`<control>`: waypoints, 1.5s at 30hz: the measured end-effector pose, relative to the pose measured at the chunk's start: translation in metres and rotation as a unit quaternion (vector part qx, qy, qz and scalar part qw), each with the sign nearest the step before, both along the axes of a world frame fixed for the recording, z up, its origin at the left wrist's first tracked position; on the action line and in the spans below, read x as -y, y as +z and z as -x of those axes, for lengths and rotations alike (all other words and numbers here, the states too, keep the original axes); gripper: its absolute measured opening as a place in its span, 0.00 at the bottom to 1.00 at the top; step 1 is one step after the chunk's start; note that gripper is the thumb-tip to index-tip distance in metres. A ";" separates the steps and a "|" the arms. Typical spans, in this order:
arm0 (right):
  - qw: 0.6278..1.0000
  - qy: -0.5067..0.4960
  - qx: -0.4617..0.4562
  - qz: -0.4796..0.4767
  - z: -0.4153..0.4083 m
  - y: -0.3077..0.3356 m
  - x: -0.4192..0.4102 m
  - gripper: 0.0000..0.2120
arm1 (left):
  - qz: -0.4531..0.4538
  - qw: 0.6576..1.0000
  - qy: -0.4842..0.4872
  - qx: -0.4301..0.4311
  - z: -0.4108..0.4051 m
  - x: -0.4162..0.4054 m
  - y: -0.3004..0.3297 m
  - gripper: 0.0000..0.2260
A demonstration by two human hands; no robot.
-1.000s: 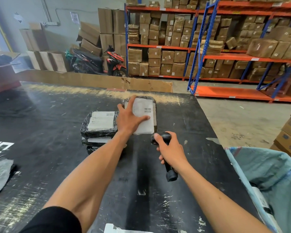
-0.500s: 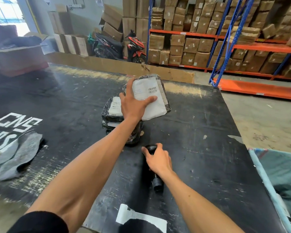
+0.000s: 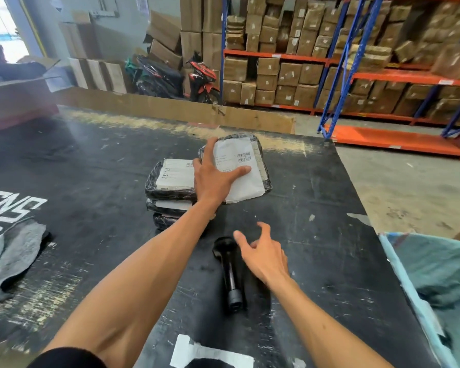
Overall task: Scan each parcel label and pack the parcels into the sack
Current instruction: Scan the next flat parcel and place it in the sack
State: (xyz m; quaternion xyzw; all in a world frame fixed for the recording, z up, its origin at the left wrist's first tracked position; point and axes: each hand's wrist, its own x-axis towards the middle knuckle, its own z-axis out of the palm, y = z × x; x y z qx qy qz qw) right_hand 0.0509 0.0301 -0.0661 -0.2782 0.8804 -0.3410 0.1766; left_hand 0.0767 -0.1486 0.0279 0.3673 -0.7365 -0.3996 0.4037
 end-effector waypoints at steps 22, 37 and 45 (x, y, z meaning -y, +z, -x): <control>0.947 -0.096 0.097 0.290 0.214 0.010 -0.290 0.42 | -0.193 0.899 -0.380 0.101 0.193 -0.270 -0.080 0.42; 0.925 -0.208 0.208 0.241 0.313 -0.103 -0.411 0.43 | 0.243 0.822 -0.353 0.374 0.244 -0.340 -0.178 0.38; 0.926 -0.154 0.304 0.162 0.330 -0.193 -0.367 0.42 | 0.265 0.815 -0.331 0.394 0.248 -0.342 -0.179 0.38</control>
